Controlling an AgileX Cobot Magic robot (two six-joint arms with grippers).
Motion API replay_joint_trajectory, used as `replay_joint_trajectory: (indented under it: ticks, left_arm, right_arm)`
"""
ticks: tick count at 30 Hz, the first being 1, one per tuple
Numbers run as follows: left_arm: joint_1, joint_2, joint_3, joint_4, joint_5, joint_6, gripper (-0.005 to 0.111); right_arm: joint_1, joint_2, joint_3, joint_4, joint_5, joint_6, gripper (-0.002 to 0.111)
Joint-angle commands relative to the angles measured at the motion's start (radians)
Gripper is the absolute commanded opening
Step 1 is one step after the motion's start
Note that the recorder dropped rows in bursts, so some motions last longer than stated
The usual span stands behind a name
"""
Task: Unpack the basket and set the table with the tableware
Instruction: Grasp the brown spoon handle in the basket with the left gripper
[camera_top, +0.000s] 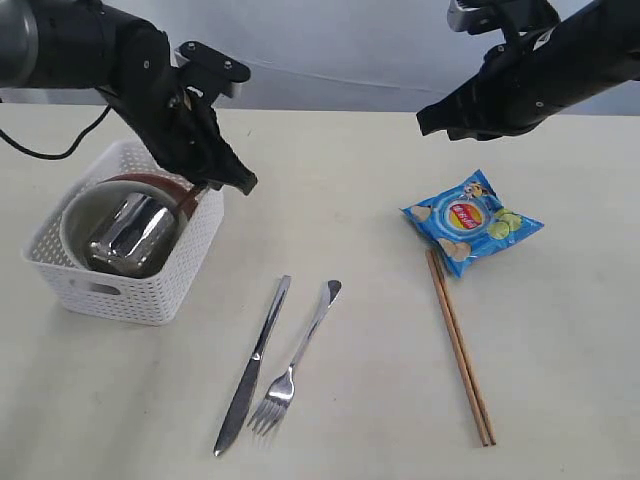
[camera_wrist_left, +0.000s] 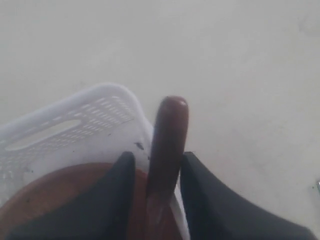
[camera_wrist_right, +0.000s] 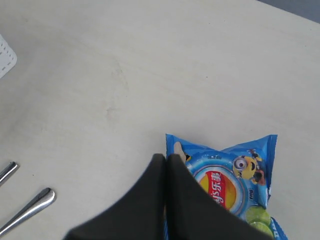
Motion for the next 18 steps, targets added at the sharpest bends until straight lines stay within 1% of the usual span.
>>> replay_joint_trajectory:
  ticks: [1, 6, 10, 18]
  left_arm:
    - [0.001, -0.019, -0.007, -0.005, 0.022, -0.005, 0.04]
    - [0.001, -0.019, -0.007, 0.003, 0.043, -0.005, 0.04]
    - [0.001, -0.032, -0.007, 0.045, 0.106, -0.005, 0.04]
    - [0.001, -0.119, -0.007, 0.054, 0.154, -0.005, 0.04]
  right_arm:
    - [-0.005, 0.003, 0.004, 0.002, -0.009, 0.0, 0.0]
    - [-0.005, 0.003, 0.004, 0.002, -0.009, 0.0, 0.0]
    - [-0.005, 0.003, 0.004, 0.003, -0.009, 0.003, 0.0]
    - [-0.005, 0.003, 0.004, 0.003, -0.009, 0.003, 0.0]
